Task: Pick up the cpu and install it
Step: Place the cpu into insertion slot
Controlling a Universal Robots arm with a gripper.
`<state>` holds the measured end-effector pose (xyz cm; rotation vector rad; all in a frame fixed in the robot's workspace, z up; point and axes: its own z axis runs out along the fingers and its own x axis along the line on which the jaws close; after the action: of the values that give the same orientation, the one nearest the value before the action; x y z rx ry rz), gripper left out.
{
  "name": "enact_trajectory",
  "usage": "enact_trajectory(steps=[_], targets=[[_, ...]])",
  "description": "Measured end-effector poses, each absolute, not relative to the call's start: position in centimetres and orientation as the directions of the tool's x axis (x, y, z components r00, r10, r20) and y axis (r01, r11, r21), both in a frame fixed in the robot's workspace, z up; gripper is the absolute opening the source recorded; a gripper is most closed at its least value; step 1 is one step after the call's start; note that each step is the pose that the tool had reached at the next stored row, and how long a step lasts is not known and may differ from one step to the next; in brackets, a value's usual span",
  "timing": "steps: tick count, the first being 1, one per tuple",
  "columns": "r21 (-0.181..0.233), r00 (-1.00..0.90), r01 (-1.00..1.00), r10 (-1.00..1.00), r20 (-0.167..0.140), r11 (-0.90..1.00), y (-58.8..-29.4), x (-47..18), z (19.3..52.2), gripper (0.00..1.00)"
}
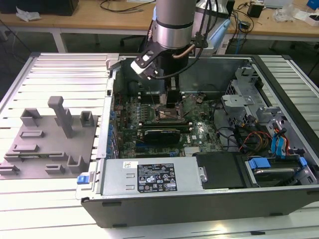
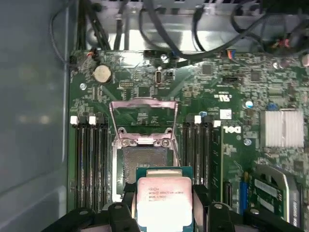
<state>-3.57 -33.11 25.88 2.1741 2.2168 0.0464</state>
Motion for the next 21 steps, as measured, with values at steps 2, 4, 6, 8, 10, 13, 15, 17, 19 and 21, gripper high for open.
enact_trajectory(steps=[2, 4, 6, 8, 10, 13, 15, 17, 19, 21], targets=[[0.045, -0.023, 0.999, 1.0, -0.005, 0.023, -32.5, -3.5, 24.4, 0.55], [0.045, -0.023, 0.999, 1.0, -0.005, 0.024, -32.4, -3.5, 24.0, 0.55], [0.044, -0.023, 0.999, 1.0, -0.005, 0.023, -32.3, -3.5, 23.4, 0.55], [0.043, -0.023, 0.999, 1.0, -0.005, 0.023, -32.3, -3.5, 23.0, 0.55], [0.04, -0.023, 0.999, 1.0, -0.005, 0.023, -32.3, -3.5, 22.5, 0.55], [0.038, -0.023, 0.999, 1.0, -0.005, 0.023, -32.2, -3.5, 22.1, 0.55], [0.037, -0.023, 0.999, 1.0, -0.005, 0.023, -32.2, -3.5, 22.0, 0.55], [0.034, -0.023, 0.999, 1.0, -0.005, 0.023, -31.9, -3.5, 21.7, 0.55], [0.033, -0.023, 0.999, 1.0, -0.005, 0.023, -31.8, -3.4, 21.3, 0.55], [0.032, -0.023, 0.999, 1.0, -0.005, 0.023, -31.7, -3.3, 20.9, 0.55]])
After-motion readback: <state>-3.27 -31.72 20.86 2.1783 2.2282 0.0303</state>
